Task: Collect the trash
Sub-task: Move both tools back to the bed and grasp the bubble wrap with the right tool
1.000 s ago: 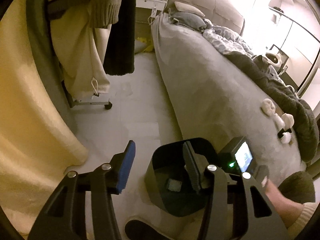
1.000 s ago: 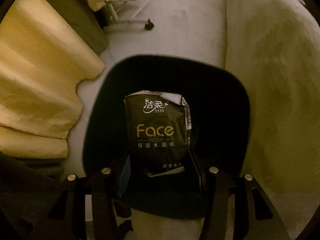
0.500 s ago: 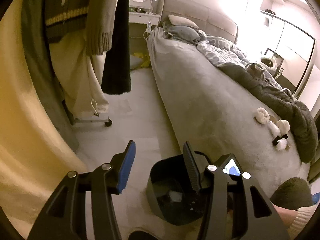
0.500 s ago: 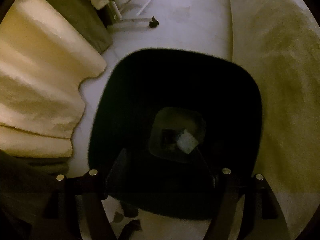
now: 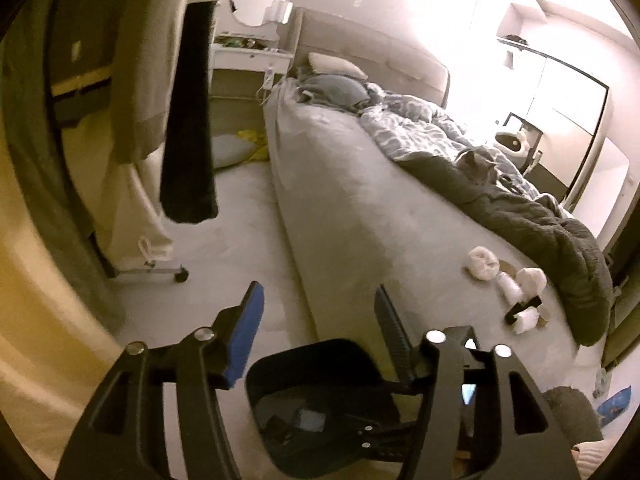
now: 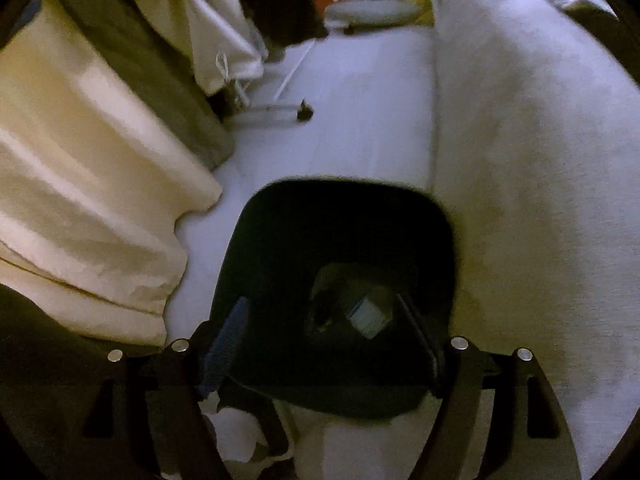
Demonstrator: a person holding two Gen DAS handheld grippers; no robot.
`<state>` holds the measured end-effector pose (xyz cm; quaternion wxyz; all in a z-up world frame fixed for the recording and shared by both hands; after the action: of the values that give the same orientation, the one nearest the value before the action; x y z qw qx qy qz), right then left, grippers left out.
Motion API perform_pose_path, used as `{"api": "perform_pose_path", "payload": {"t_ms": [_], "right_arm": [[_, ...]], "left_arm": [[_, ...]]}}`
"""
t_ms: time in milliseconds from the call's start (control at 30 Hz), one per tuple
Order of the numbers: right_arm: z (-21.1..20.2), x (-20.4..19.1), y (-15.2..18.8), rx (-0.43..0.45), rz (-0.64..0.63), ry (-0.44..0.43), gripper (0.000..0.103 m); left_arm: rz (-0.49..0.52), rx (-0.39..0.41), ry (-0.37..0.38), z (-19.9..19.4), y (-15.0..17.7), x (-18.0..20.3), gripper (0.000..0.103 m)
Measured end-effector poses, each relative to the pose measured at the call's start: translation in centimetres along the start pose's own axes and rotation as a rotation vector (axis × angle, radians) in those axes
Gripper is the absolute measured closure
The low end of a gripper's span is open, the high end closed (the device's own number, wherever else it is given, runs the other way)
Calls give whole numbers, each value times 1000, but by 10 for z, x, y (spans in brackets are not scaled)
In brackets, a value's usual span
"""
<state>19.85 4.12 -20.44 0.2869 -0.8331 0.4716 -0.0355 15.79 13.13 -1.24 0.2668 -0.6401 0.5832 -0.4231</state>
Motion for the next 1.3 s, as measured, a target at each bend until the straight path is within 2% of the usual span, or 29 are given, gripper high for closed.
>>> {"api": "perform_pose_path", "payload": {"t_ms": [133, 267, 500, 900, 1300], "right_arm": [[-36, 7, -18, 127, -11, -8, 23], [-64, 21, -21, 200, -35, 28, 21], [-96, 66, -16, 250, -8, 99, 21], [-164, 133, -3, 397, 47, 248, 16], [-186, 186, 23, 417, 116, 343, 15]], "left_arm": [[2, -2, 15, 10, 0, 15, 38], [4, -11, 32, 21, 1, 33, 37], [26, -10, 72, 35, -1, 69, 33], [75, -53, 143, 68, 9, 134, 31], [84, -99, 178, 94, 24, 169, 29]]}}
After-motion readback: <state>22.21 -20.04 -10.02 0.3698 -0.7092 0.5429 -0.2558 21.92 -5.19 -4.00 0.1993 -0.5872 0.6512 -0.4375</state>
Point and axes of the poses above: each gripper's, at about its wrist camera, not at the fingertips, and z roughly the way its jaws point, x to its right, y to its underside, the point moved 6 cm from there along z, roughly the way its jaws point, and after that the axes turned 7 degrees about x, right-handed, at the moved point
